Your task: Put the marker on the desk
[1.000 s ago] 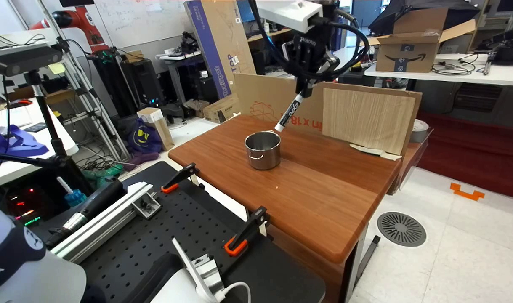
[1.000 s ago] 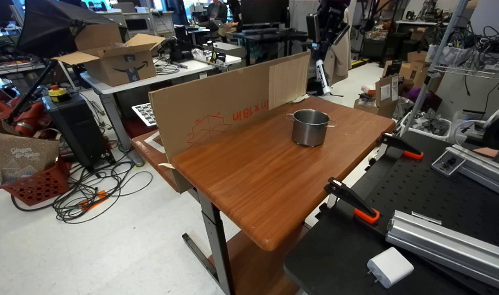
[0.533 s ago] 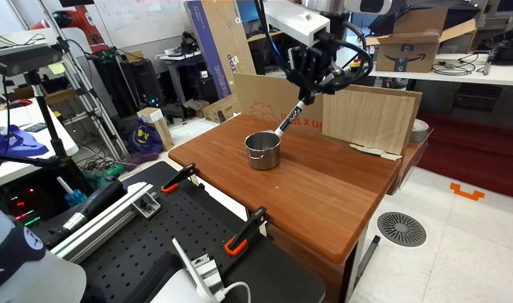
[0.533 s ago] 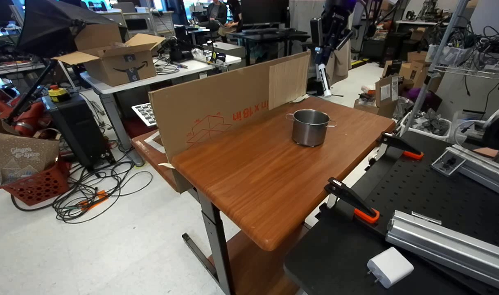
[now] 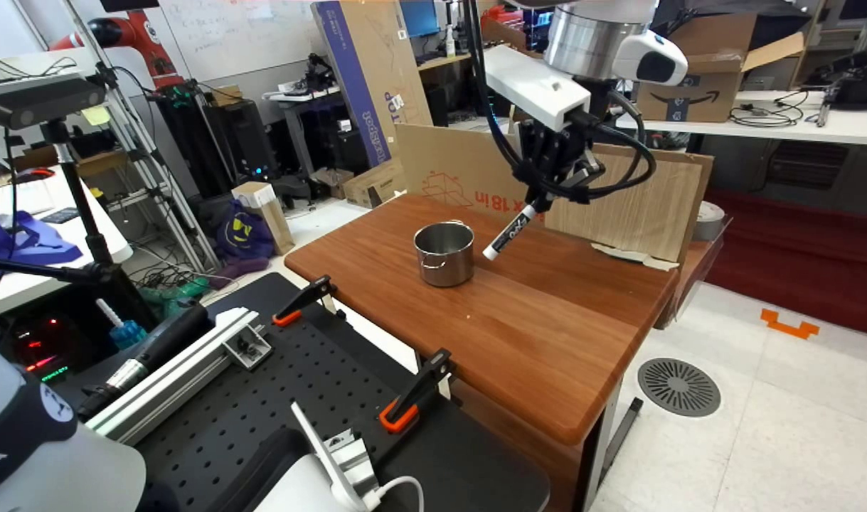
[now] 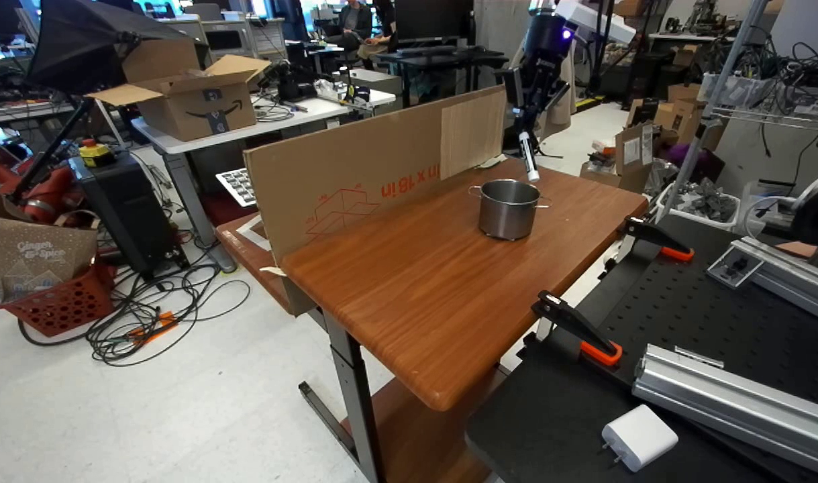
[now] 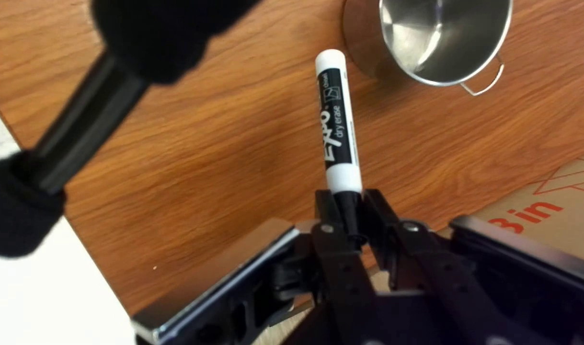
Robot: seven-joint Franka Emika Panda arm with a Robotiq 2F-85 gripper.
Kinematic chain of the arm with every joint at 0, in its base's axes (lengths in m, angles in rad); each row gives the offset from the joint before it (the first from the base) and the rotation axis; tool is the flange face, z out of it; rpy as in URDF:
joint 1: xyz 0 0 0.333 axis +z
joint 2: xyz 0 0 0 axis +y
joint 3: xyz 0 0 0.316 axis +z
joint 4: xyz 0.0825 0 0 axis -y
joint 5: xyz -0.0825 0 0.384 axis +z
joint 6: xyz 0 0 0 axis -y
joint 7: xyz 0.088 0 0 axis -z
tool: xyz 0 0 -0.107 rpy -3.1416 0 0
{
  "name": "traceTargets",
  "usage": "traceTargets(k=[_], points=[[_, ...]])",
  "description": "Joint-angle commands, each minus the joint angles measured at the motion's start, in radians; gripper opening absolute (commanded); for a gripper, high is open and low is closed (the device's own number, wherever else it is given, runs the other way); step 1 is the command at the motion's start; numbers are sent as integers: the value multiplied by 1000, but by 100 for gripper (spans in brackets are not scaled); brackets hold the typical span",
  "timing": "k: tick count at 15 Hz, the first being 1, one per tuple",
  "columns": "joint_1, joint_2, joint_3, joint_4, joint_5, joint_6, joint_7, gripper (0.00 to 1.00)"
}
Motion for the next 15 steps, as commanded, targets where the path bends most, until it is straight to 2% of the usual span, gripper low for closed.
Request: traceTargets(k=[1,8,15], points=[[-24,81,3,91,12,-51,17,5],[-45,218,2,210,-9,-75,73,5],[-34,340,-17,334,-35,-116,186,5]])
